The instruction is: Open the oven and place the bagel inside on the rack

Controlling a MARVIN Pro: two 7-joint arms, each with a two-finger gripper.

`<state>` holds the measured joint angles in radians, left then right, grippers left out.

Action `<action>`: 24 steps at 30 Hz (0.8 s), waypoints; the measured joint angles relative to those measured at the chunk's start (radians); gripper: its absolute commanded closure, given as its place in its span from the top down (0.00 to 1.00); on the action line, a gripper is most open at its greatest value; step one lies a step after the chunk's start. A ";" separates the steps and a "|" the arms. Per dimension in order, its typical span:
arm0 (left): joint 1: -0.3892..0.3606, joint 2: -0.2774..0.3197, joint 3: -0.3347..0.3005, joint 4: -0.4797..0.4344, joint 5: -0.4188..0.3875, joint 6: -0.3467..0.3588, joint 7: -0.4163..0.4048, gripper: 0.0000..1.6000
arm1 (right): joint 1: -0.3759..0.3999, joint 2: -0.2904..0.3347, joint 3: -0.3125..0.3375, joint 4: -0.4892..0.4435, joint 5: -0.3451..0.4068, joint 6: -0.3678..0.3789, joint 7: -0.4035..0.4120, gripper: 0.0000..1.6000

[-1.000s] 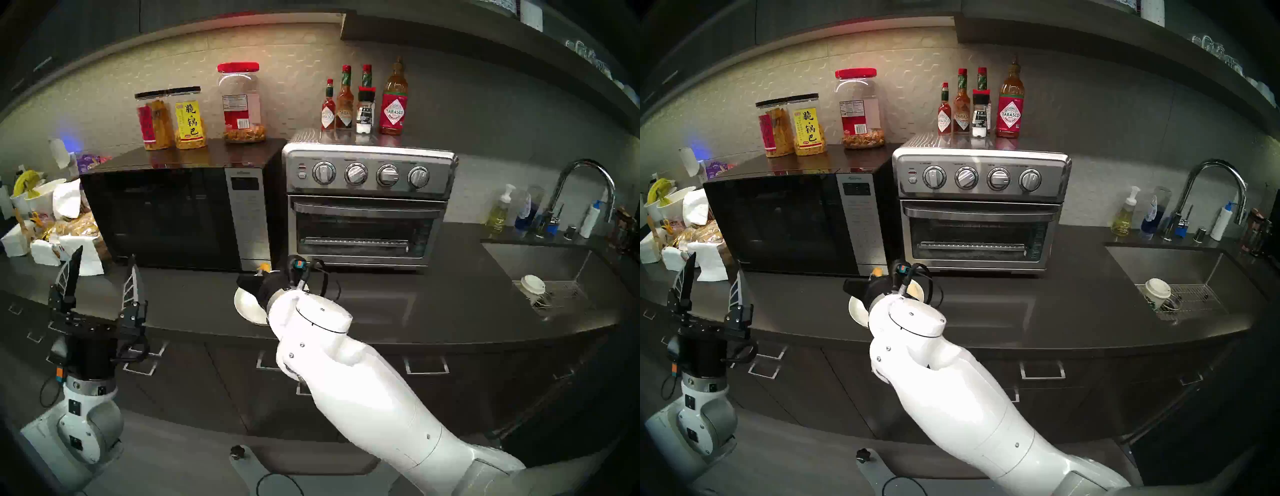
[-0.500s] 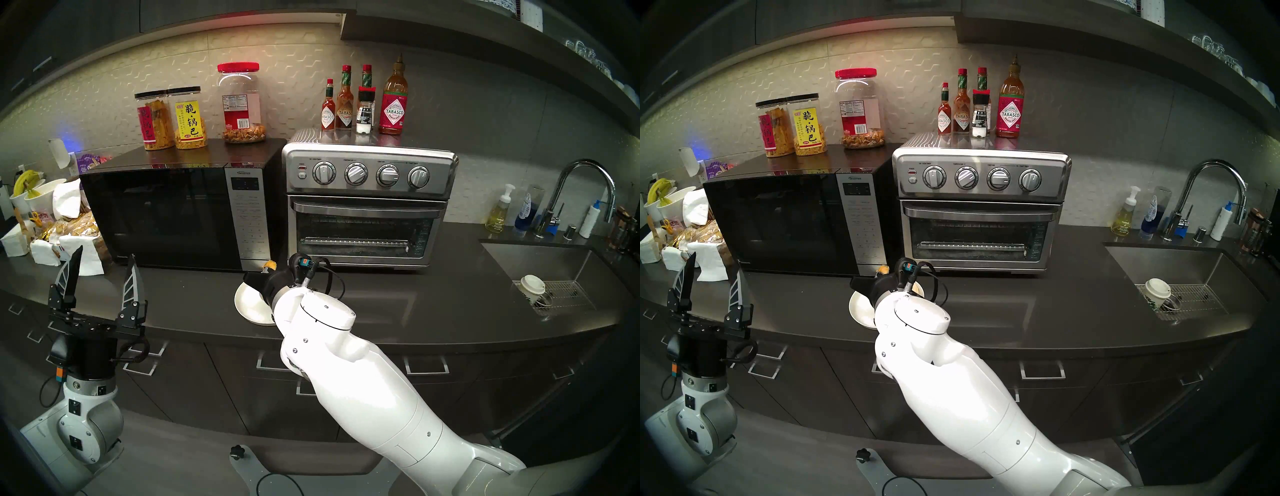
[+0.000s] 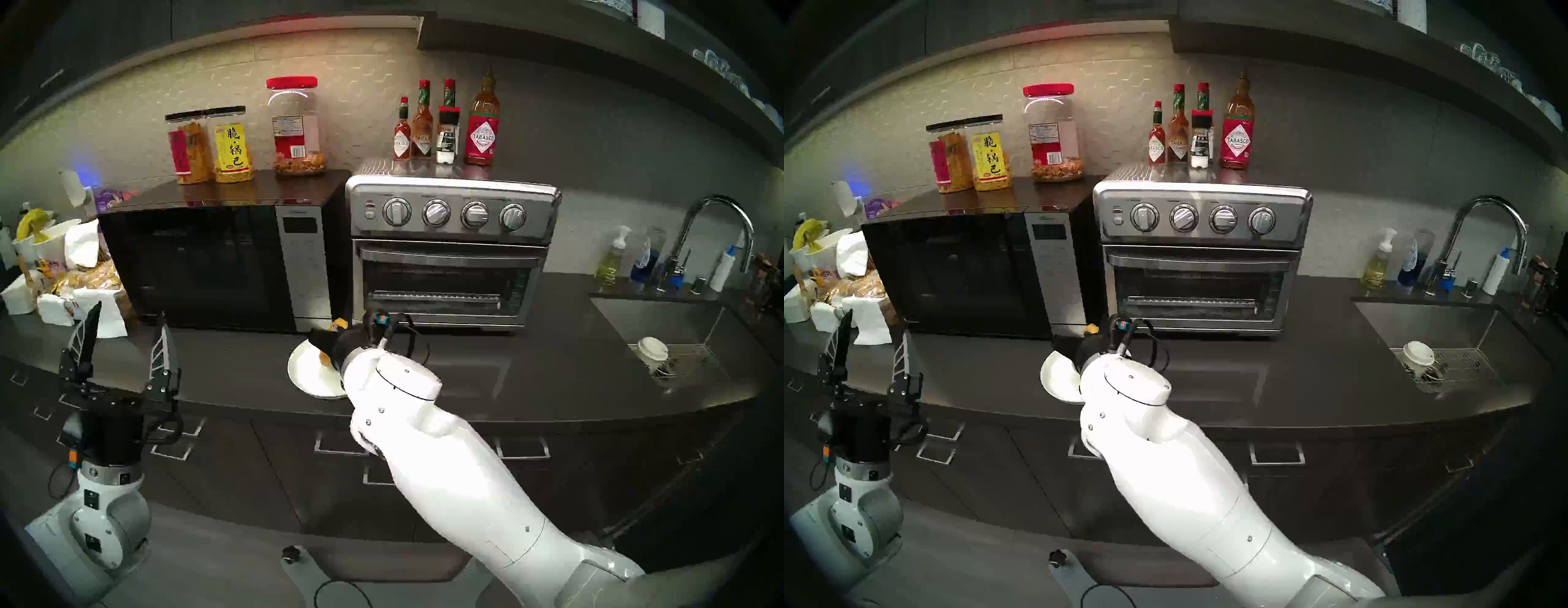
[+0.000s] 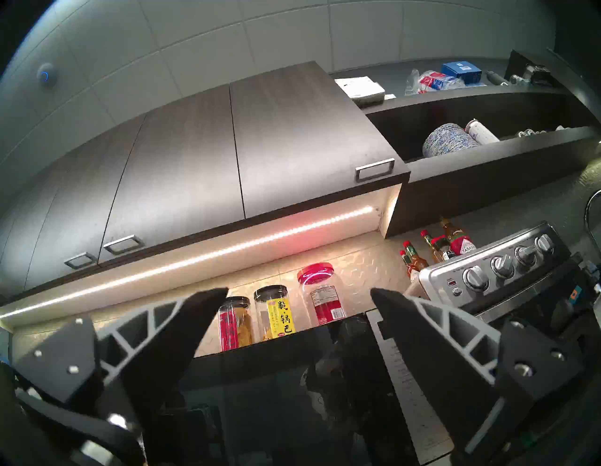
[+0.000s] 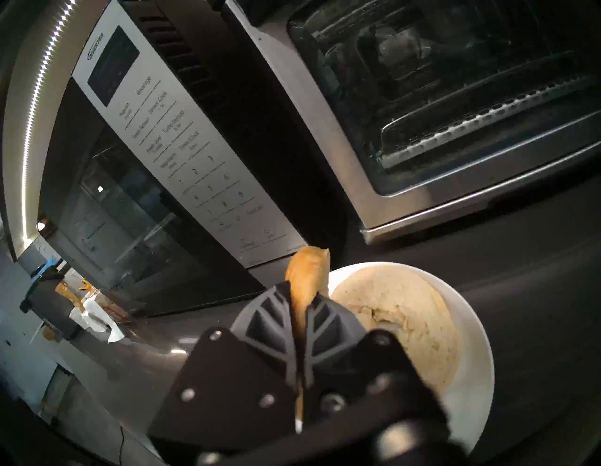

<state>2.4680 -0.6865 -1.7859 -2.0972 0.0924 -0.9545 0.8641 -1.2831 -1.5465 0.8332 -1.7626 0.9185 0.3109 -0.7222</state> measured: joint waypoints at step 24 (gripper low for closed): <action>0.000 0.000 0.000 0.000 0.000 0.000 0.000 1.00 | -0.011 0.006 0.015 0.010 -0.016 0.004 -0.081 1.00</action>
<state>2.4678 -0.6865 -1.7862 -2.0972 0.0923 -0.9545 0.8641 -1.2945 -1.5406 0.8484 -1.7529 0.9024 0.3144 -0.8036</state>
